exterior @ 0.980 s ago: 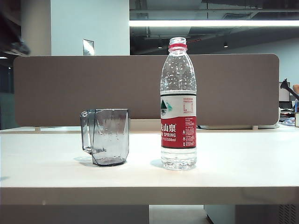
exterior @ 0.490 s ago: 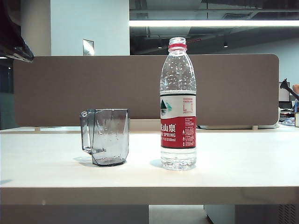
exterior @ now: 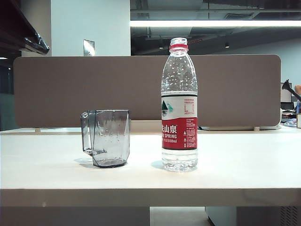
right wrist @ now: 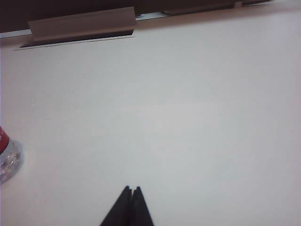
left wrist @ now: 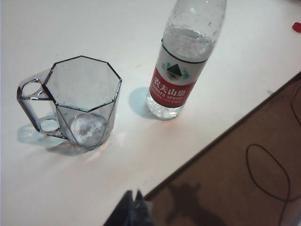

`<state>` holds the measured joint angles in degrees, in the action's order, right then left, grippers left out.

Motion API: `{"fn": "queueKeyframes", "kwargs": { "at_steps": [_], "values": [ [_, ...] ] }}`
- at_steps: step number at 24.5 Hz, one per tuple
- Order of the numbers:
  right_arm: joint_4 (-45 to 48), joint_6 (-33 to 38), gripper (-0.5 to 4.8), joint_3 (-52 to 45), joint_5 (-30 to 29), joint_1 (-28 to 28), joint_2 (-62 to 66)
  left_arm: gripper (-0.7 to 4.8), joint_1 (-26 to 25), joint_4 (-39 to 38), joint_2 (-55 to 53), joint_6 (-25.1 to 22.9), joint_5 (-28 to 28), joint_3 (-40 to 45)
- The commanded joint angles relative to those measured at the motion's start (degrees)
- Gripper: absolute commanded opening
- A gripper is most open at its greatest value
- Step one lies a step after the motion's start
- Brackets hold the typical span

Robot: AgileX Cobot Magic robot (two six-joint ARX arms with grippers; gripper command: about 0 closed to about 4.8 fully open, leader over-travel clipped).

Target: Pick up the mineral water bottle on the table and pour water into the mug until it's full.

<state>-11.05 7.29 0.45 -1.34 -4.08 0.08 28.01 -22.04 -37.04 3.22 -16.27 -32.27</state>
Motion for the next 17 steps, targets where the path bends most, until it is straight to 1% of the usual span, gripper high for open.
{"fn": "queueKeyframes", "kwargs": {
  "at_steps": [1, 6, 17],
  "values": [
    [0.8, 0.0, -0.01, -0.4, 0.1, 0.0, -0.1, -0.05, -0.1, -1.0, 1.9, -0.2, 0.2, -0.3],
    [0.8, 0.0, -0.01, -0.4, 0.1, 0.0, -0.1, -0.05, -0.1, -4.1, 4.7, -0.2, 1.0, -0.3],
    [0.8, 0.0, -0.01, -0.4, 0.1, 0.0, -0.1, -0.05, -0.1, -4.1, 4.3, -0.2, 1.0, -0.3]
  ]
}}
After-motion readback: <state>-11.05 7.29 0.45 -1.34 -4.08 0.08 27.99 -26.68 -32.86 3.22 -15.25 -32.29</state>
